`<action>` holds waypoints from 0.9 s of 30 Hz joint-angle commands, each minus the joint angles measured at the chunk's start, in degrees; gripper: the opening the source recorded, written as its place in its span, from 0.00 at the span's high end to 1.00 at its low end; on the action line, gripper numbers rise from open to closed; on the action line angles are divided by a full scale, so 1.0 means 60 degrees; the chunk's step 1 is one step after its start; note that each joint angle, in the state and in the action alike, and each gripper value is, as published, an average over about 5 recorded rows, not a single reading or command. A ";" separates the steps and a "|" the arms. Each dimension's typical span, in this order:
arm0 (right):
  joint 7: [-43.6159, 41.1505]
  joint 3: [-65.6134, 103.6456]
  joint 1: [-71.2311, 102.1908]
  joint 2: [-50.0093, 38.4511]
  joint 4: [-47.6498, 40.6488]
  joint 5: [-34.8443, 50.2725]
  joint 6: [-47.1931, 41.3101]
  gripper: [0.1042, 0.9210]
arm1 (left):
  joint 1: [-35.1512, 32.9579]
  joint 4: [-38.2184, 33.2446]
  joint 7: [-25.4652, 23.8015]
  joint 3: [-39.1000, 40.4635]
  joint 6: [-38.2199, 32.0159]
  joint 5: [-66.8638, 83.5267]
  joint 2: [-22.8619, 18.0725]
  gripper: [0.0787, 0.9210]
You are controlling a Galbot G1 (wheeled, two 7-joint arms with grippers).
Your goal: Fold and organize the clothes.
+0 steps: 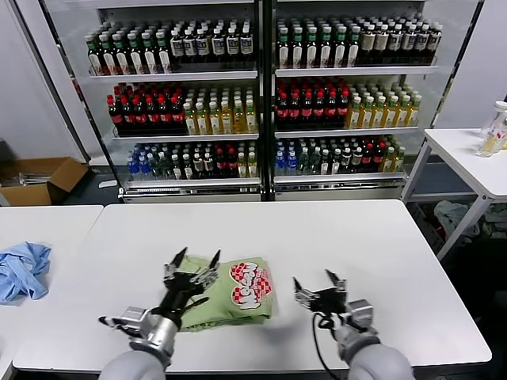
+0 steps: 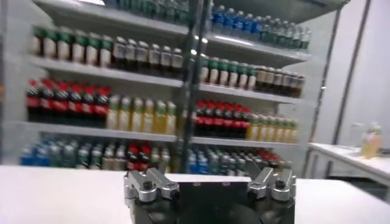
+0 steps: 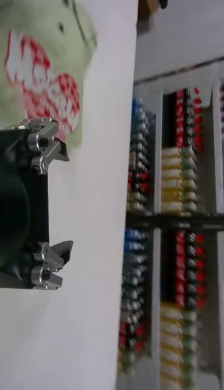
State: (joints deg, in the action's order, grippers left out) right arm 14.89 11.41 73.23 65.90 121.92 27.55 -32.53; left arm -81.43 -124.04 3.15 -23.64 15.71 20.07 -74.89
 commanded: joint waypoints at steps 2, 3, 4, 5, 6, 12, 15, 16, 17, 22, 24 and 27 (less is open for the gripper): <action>0.0632 -0.2629 -0.3056 0.1194 -0.3100 0.2110 -0.0109 0.12 | -0.1379 -0.0232 -0.0412 -0.1936 -0.0612 -0.0923 0.0252 0.12; 0.0679 -0.2671 -0.3139 0.1256 -0.3302 0.2130 -0.0110 0.12 | -0.1408 -0.0234 -0.0410 -0.1944 -0.0616 -0.0930 0.0224 0.12; 0.0724 -0.2705 -0.3183 0.1296 -0.3457 0.2129 -0.0111 0.12 | -0.1425 -0.0231 -0.0408 -0.1949 -0.0618 -0.0934 0.0203 0.12; 0.0773 -0.2729 -0.3197 0.1320 -0.3574 0.2129 -0.0112 0.12 | -0.1430 -0.0225 -0.0408 -0.1954 -0.0620 -0.0936 0.0189 0.12; 0.0818 -0.2741 -0.3192 0.1328 -0.3657 0.2140 -0.0113 0.12 | -0.1426 -0.0216 -0.0407 -0.1959 -0.0620 -0.0936 0.0178 0.12; 0.0885 -0.2688 -0.3100 0.1263 -0.3729 0.2406 -0.0114 0.12 | -0.1296 -0.0121 -0.0408 -0.1935 -0.0592 -0.0934 0.0154 0.12; 0.0935 -0.2644 -0.3072 0.1247 -0.3674 0.2547 -0.0113 0.13 | -0.1241 -0.0074 -0.0408 -0.1896 -0.0568 -0.0935 0.0128 0.12; 0.0948 -0.2626 -0.3053 0.1236 -0.3645 0.2599 -0.0113 0.15 | -0.1227 -0.0054 -0.0407 -0.1886 -0.0561 -0.0936 0.0123 0.12; 0.0949 -0.2613 -0.3035 0.1228 -0.3621 0.2645 -0.0114 0.18 | -0.1217 -0.0034 -0.0406 -0.1882 -0.0557 -0.0936 0.0125 0.12; 0.0887 -0.2584 -0.2926 0.1213 -0.3530 0.2767 -0.0109 0.35 | -0.1152 0.0067 -0.0397 -0.1889 -0.0554 -0.0932 0.0149 0.12; 0.0839 -0.2561 -0.2893 0.1213 -0.3461 0.2753 -0.0103 0.42 | -0.1120 0.0103 -0.0397 -0.1880 -0.0581 -0.0943 0.0158 0.12; 0.0755 -0.2425 -0.2816 0.1164 -0.3172 0.2600 -0.0089 0.54 | -0.1057 0.0213 -0.0397 -0.1848 -0.0734 -0.1058 0.0171 0.12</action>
State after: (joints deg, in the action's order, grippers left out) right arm 19.40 -2.56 57.27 72.51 103.03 41.85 -32.89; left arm -87.48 -123.50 0.99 -33.96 12.51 14.84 -74.07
